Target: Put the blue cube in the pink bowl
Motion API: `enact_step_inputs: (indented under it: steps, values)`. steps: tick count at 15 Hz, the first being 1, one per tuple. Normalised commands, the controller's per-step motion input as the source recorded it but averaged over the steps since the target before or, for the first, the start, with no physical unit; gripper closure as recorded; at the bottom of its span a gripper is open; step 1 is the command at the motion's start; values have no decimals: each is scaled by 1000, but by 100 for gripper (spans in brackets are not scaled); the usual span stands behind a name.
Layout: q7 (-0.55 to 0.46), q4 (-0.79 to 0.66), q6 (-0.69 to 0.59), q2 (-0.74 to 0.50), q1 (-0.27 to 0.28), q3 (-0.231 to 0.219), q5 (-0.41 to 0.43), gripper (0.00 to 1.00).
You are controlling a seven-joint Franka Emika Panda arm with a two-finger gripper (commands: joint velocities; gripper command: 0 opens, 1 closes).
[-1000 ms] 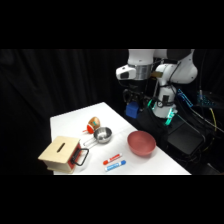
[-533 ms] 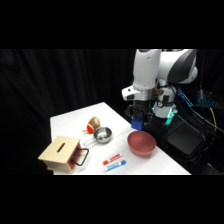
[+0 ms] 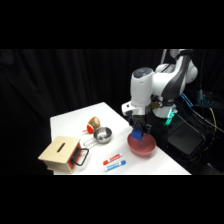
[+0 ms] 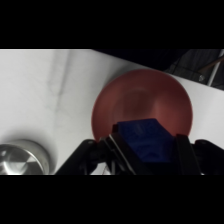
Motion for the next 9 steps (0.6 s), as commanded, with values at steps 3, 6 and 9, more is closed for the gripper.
enact_step_inputs:
  steps: [3,6,9]
  values:
    - [-310,146,178,326,-82,15,209,69]
    - [-249,150,102,204,-102,30,128,19]
    - [-197,148,-8,92,-97,25,71,0]
